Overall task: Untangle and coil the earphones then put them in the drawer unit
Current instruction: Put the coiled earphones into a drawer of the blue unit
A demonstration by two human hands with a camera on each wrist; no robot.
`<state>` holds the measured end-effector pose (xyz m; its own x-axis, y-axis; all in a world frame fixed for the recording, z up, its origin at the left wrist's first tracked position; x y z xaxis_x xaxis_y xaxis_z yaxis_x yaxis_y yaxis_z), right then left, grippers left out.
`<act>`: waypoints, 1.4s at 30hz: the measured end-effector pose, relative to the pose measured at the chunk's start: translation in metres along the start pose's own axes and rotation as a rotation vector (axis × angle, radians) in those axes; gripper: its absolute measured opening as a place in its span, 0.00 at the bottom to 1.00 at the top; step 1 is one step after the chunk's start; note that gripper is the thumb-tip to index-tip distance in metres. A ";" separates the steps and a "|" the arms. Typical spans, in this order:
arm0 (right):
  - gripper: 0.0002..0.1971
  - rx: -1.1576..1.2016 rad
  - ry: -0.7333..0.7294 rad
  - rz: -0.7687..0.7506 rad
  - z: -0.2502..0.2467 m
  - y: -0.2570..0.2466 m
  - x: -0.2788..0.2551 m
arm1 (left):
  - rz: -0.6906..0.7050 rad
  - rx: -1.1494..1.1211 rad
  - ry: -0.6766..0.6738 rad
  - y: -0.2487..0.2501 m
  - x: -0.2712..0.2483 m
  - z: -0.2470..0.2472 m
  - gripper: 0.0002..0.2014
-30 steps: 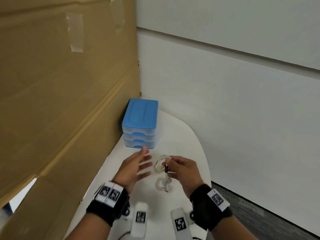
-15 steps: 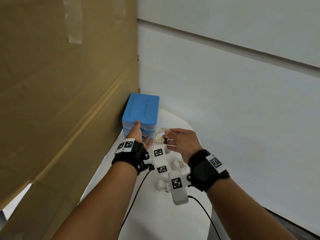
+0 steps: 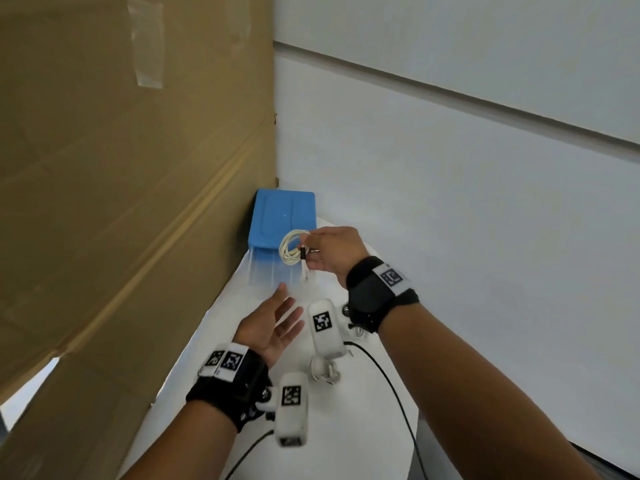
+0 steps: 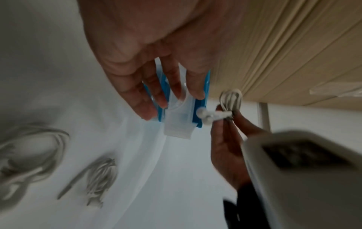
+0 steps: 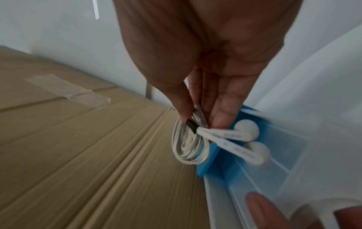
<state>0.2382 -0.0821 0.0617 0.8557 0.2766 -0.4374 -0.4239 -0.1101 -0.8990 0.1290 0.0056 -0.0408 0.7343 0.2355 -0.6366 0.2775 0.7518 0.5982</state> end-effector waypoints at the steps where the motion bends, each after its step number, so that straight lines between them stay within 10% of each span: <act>1: 0.04 -0.021 0.002 0.005 0.005 0.000 0.005 | 0.011 0.025 -0.009 -0.002 -0.005 -0.002 0.14; 14: 0.15 -0.880 0.140 -0.173 0.039 0.020 0.032 | 0.022 0.110 -0.024 -0.001 -0.023 -0.007 0.11; 22: 0.08 -0.529 0.312 -0.395 -0.026 0.002 0.006 | 0.034 0.034 -0.057 0.002 -0.003 -0.012 0.03; 29: 0.03 -0.676 0.282 -0.063 -0.110 0.076 0.027 | 0.043 0.056 0.035 0.017 0.039 0.002 0.13; 33: 0.17 -0.913 0.127 0.101 -0.125 0.113 0.028 | 0.057 -0.042 0.041 0.025 0.060 0.015 0.15; 42: 0.19 -1.229 0.184 -0.004 -0.113 0.138 0.026 | 0.019 -0.028 0.103 0.013 0.070 0.019 0.18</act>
<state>0.2357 -0.1977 -0.0765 0.9272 0.1521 -0.3423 0.0528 -0.9578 -0.2826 0.1953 0.0201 -0.0683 0.6710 0.3114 -0.6729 0.2452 0.7633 0.5978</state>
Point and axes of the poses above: each hand's wrist, its own x-axis towards the middle knuckle, its own z-axis out of the palm, y = z × x, the point moved 4 cm from there along x, towards the middle knuckle, and after that the axes turned 4 degrees about z, right-handed, at the moved point
